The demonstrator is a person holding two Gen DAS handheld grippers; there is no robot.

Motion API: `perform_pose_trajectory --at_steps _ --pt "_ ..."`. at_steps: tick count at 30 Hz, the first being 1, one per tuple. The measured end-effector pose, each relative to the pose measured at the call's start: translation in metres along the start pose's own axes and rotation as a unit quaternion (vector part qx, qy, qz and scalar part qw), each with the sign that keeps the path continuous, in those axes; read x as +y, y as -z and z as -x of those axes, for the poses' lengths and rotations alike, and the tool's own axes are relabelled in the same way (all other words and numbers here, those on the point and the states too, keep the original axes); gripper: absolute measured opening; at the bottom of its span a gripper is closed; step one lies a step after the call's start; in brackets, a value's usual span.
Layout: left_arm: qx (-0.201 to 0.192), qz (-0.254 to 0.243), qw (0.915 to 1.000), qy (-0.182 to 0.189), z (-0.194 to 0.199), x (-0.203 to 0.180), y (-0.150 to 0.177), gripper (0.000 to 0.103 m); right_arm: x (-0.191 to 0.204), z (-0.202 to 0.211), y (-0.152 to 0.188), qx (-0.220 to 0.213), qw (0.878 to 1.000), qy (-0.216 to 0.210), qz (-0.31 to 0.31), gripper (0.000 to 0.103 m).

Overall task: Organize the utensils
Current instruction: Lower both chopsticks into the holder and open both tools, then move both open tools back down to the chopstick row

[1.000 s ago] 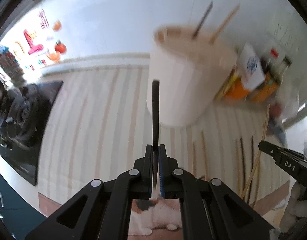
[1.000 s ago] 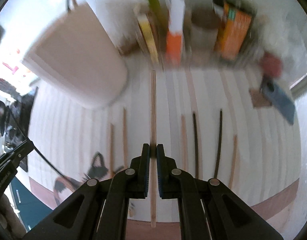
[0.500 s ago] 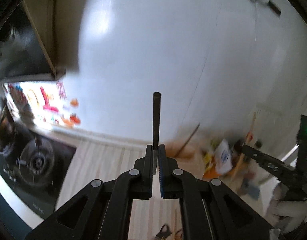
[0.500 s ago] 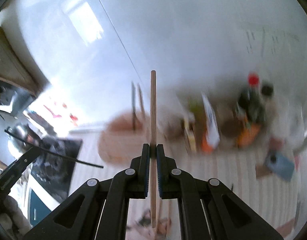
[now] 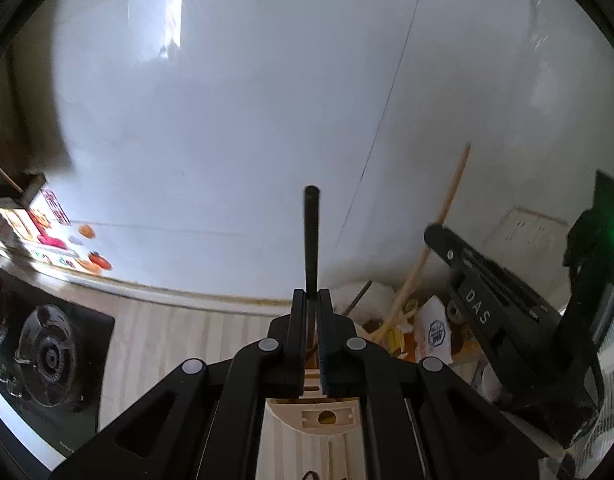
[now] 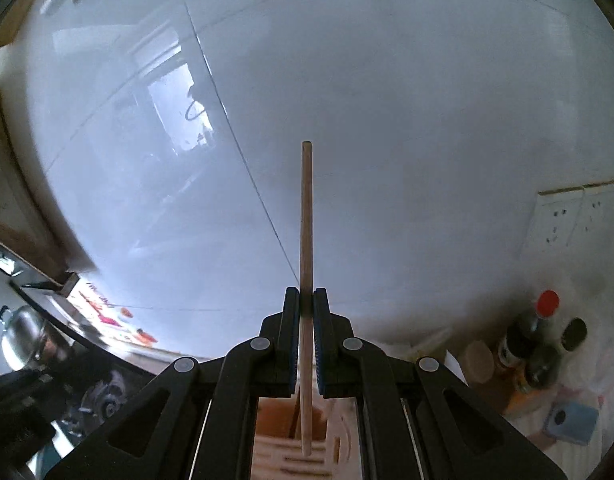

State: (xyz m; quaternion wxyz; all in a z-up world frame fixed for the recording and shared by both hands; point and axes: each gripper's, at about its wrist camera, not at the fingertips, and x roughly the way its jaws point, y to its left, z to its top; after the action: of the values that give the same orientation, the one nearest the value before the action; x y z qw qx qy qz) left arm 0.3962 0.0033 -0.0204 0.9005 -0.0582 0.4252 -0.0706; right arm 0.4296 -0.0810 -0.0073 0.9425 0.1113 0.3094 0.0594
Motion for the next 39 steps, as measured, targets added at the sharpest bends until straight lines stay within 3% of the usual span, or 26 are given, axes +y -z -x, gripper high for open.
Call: perform_pose_trajectory --at_steps 8,13,17,18,19,21,23,25,29,34,39 --pt "0.055 0.013 0.9984 0.001 -0.031 0.012 0.013 0.002 -0.003 -0.028 0.019 0.012 1.0 0.004 0.016 0.007" --pt "0.065 0.041 0.9968 0.022 -0.022 0.012 0.012 0.006 -0.007 -0.044 0.03 0.054 0.998 -0.009 0.027 0.007" --pt "0.04 0.03 0.9988 0.001 0.002 0.006 0.007 0.012 -0.017 -0.036 0.033 0.08 0.996 -0.018 0.018 0.013" --pt "0.033 0.026 0.9991 -0.003 0.007 0.004 0.006 0.028 -0.02 -0.031 0.032 0.08 0.997 -0.02 0.013 0.024" --pt "0.023 0.023 0.9994 -0.009 0.013 0.004 0.006 0.058 -0.023 -0.024 0.031 0.078 0.997 -0.024 0.007 0.036" --pt "-0.005 0.023 0.9994 -0.025 0.027 0.006 0.008 0.089 -0.031 -0.009 0.03 0.069 0.997 -0.019 -0.002 0.041" --pt "-0.027 0.026 0.9986 -0.038 0.037 0.009 0.013 0.09 -0.04 0.009 0.03 0.065 0.998 -0.013 -0.009 0.042" --pt "-0.037 0.028 0.9975 -0.052 0.041 0.014 0.022 0.102 -0.048 0.026 0.034 0.061 0.998 0.0 -0.016 0.051" --pt "-0.051 0.028 0.9947 -0.085 0.041 0.016 0.048 0.103 -0.07 0.058 0.051 0.063 0.997 0.03 -0.034 0.066" --pt "-0.016 0.027 0.9944 -0.101 0.02 0.014 0.09 0.103 -0.1 0.083 0.086 0.068 0.995 0.054 -0.052 0.085" --pt "0.027 0.025 0.9905 -0.132 -0.008 0.005 0.134 0.103 -0.126 0.086 0.129 0.093 0.99 0.087 -0.058 0.087"
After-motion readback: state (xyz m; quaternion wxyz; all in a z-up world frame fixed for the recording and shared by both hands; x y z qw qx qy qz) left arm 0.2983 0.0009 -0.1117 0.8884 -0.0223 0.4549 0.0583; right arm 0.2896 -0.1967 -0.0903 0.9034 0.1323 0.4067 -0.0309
